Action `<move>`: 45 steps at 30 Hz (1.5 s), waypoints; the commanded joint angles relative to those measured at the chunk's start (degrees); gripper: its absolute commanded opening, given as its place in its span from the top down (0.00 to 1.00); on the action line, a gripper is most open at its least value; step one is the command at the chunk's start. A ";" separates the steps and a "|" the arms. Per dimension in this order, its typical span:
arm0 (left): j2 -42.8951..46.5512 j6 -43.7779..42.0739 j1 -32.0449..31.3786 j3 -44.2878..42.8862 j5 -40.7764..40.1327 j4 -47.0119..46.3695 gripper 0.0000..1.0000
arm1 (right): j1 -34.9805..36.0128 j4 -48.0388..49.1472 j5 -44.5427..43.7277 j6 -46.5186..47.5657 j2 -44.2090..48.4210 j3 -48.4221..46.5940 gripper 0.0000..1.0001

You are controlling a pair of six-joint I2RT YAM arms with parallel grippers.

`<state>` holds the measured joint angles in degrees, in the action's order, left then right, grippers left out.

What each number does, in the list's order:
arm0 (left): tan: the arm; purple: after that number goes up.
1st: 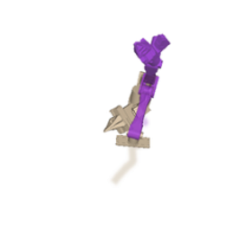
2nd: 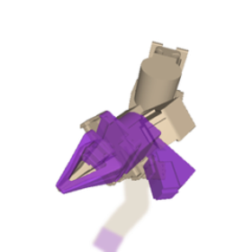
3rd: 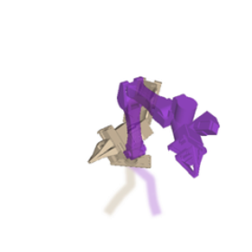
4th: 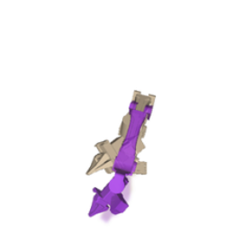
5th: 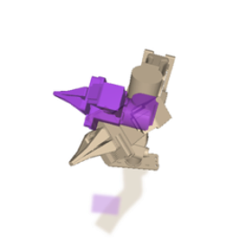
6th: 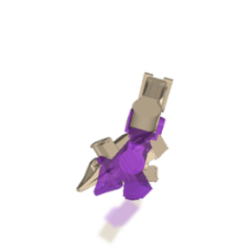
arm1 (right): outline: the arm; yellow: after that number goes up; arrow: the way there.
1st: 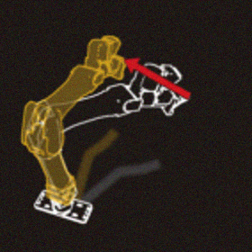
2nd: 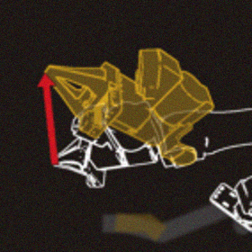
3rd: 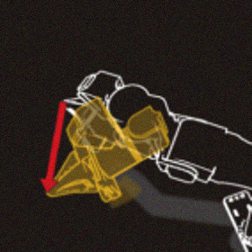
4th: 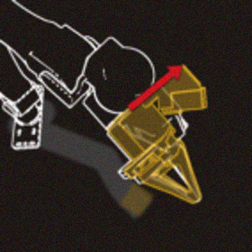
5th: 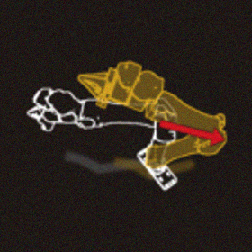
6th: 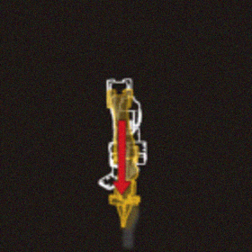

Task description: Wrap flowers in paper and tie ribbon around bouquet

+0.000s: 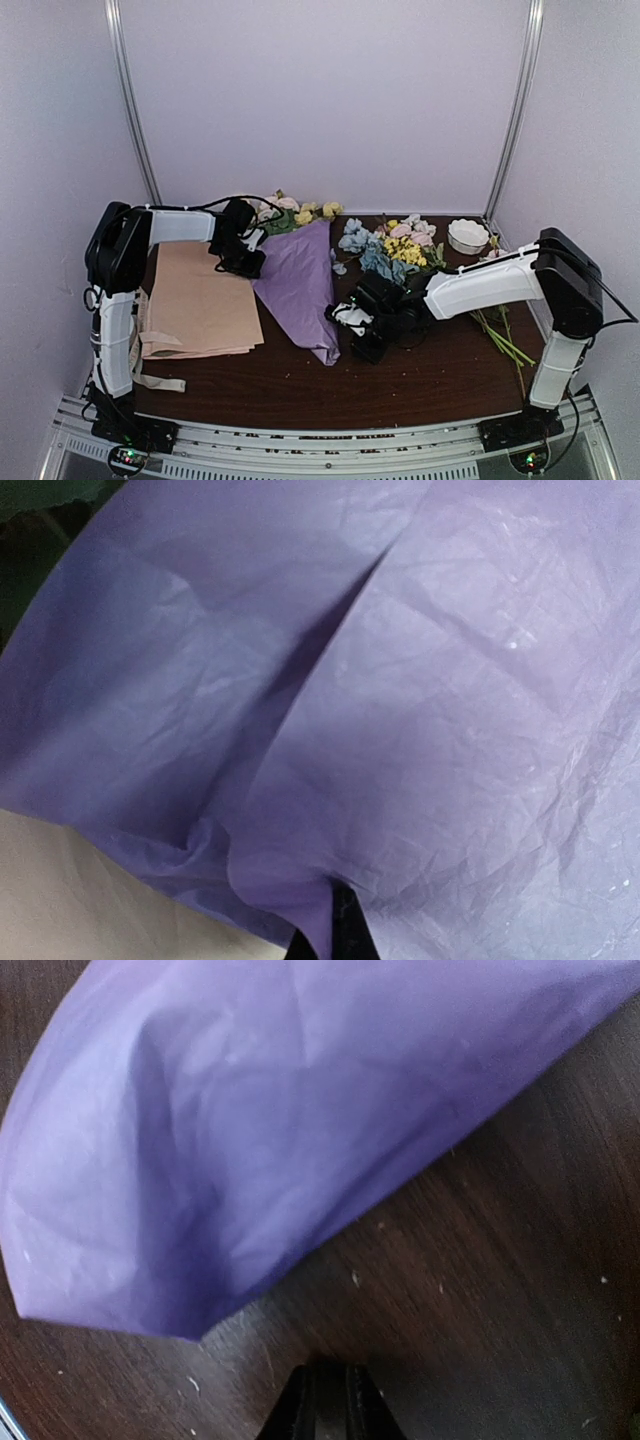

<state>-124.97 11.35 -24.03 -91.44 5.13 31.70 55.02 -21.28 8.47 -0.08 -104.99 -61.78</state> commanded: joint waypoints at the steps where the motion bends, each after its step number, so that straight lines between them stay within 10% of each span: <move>1: -1.46 -1.18 0.70 -1.21 0.11 0.55 1.00 | -1.00 -3.39 -2.54 -0.48 5.46 -0.96 0.87; 14: -1.51 -0.72 0.67 -1.63 0.20 0.29 1.00 | 0.24 -1.64 7.69 4.13 -7.46 -19.99 0.87; 38: -2.75 -0.71 0.67 -4.02 -0.71 0.75 1.00 | 2.03 -1.94 6.39 1.46 8.85 4.94 0.89; 45: -2.48 -0.29 0.68 -3.15 0.27 -0.37 1.00 | -5.91 5.90 14.18 -10.78 10.20 1.71 0.71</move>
<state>-126.65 11.03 -24.03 -94.26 5.30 33.91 53.15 -20.03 18.72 -2.37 -94.76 -57.04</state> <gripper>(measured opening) 0.013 0.286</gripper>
